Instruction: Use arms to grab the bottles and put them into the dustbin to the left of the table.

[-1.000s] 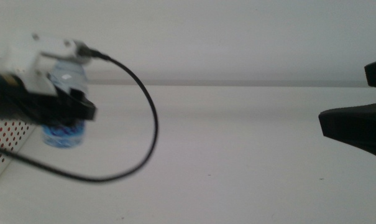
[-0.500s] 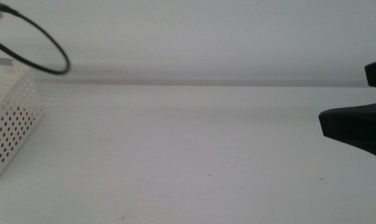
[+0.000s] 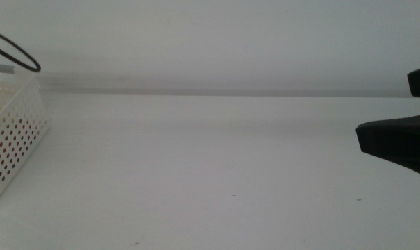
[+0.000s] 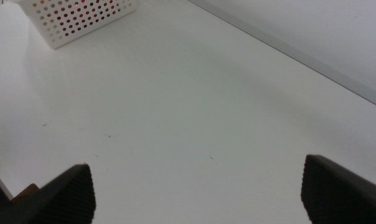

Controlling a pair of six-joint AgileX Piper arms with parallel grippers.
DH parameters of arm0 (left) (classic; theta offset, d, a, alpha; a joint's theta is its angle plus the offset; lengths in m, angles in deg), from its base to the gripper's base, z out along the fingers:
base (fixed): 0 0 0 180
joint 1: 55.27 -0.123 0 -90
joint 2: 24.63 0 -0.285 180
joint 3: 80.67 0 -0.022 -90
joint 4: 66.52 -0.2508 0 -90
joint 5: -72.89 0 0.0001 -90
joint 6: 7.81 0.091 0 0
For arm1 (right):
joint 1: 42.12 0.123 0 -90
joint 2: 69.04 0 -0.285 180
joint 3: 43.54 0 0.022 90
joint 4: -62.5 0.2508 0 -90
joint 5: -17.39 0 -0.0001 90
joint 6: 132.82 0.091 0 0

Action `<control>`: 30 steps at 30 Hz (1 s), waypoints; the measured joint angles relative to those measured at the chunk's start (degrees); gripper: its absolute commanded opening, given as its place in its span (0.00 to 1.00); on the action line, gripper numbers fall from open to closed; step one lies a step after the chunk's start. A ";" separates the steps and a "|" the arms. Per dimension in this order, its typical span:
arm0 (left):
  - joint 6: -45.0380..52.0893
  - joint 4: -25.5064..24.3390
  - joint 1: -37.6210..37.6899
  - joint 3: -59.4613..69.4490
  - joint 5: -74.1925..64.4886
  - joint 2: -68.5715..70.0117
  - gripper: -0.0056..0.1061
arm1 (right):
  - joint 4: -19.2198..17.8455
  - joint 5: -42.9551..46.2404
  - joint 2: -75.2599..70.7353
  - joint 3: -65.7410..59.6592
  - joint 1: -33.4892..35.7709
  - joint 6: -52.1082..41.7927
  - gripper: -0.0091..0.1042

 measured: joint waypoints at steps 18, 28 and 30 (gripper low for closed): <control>-3.48 -7.03 2.19 -0.37 -2.91 -4.13 0.89 | 0.00 0.00 0.00 0.00 0.00 0.00 0.86; -7.50 -10.53 5.68 -0.46 -2.68 4.87 0.89 | 0.00 0.00 0.00 0.00 0.00 0.00 0.86; -9.10 -10.66 6.85 -0.46 -2.67 7.68 0.89 | 0.00 0.00 0.00 0.00 0.00 0.00 0.86</control>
